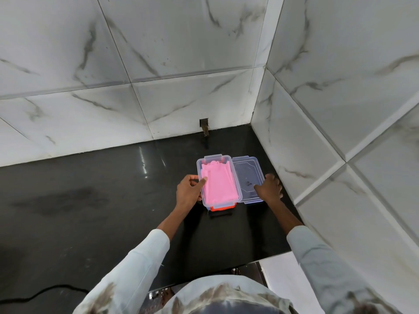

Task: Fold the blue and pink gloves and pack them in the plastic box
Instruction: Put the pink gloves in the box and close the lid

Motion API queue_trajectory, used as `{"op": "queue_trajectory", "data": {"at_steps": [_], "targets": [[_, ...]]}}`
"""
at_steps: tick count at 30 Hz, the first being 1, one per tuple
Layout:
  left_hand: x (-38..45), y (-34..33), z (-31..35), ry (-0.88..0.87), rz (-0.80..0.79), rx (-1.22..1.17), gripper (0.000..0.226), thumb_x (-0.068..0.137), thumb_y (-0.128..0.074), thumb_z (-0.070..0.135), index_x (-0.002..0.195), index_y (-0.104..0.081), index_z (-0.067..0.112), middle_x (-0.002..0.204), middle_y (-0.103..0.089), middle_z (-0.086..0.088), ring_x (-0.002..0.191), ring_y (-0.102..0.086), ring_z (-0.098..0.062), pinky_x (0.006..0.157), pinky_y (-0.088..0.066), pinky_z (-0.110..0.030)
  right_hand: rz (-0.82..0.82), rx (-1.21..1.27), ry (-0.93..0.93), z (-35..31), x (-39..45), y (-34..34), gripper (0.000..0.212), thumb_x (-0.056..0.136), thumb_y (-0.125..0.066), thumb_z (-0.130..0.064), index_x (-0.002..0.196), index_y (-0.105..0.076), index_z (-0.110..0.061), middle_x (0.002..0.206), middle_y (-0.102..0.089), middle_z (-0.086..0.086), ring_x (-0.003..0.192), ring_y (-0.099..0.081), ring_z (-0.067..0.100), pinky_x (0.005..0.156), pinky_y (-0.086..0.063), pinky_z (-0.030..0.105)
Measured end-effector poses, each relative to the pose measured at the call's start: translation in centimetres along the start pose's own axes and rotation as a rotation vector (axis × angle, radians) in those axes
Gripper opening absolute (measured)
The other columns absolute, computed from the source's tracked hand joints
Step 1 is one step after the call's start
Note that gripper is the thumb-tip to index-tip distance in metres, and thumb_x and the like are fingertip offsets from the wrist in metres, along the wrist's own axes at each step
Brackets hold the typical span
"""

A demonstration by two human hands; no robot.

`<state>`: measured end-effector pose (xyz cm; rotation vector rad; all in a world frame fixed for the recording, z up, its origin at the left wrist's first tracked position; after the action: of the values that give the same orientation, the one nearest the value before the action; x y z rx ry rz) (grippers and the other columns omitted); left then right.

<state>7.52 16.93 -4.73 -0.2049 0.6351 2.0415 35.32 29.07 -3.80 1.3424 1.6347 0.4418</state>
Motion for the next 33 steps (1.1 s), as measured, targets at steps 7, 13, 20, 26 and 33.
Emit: {"op": "queue_trajectory", "data": {"at_steps": [7,13,20,26,33], "targets": [[-0.1,0.3,-0.3,0.036,0.029,0.023,0.029,0.108,-0.064,0.031,0.124,-0.065,0.007,0.118,-0.077,-0.01,0.098,-0.081,-0.027,0.093,-0.068,-0.047,-0.087,-0.032,0.047,-0.1,2.2,2.4,0.038,0.108,-0.052,-0.022,0.13,-0.064,0.007,0.134,-0.066,0.024,0.125,-0.064,0.039,0.11,-0.048,0.044],[-0.3,0.5,-0.2,0.04,0.04,0.023,0.027,0.108,-0.063,0.031,0.122,-0.066,0.008,0.117,-0.077,-0.01,0.098,-0.08,-0.027,0.093,-0.068,-0.047,-0.179,0.198,0.081,-1.6,2.1,3.2,0.039,0.104,-0.062,-0.016,0.136,-0.063,0.006,0.141,-0.064,0.022,0.131,-0.062,0.039,0.118,-0.046,0.049],[-1.2,1.8,2.5,-0.145,0.275,0.107,0.027,0.103,-0.069,0.034,0.121,-0.067,0.014,0.125,-0.067,-0.002,0.113,-0.069,-0.018,0.103,-0.062,-0.038,-0.136,0.234,0.308,-6.7,-0.8,3.0,0.038,0.096,-0.075,-0.029,0.119,-0.065,-0.001,0.115,-0.07,0.016,0.102,-0.067,0.024,0.092,-0.056,0.033],[-0.1,-2.2,6.1,-0.113,-0.108,-0.318,0.038,0.11,-0.056,0.03,0.128,-0.072,0.0,0.117,-0.079,-0.019,0.101,-0.077,-0.034,0.089,-0.061,-0.041,0.151,0.007,0.569,-12.2,-6.7,1.0,0.028,0.09,-0.08,-0.029,0.11,-0.067,-0.015,0.099,-0.069,-0.003,0.092,-0.066,0.015,0.093,-0.054,0.034],[0.5,-2.3,5.2,-0.015,-0.055,-0.454,0.028,0.107,-0.05,0.007,0.109,-0.076,-0.004,0.1,-0.076,-0.023,0.085,-0.072,-0.03,0.087,-0.059,-0.044,0.252,-0.005,0.713,-14.6,-9.9,-1.7,0.023,0.101,-0.065,-0.04,0.117,-0.073,-0.025,0.116,-0.075,-0.004,0.101,-0.074,0.014,0.097,-0.057,0.028]]}}
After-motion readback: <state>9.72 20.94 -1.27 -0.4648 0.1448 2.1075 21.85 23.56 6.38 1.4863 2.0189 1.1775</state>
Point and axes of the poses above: each hand's wrist, its own x-axis towards the middle knuckle, its own y-axis out of the back of the hand, z = x × y, the point moved 8 cm from there along x, towards the middle knuckle
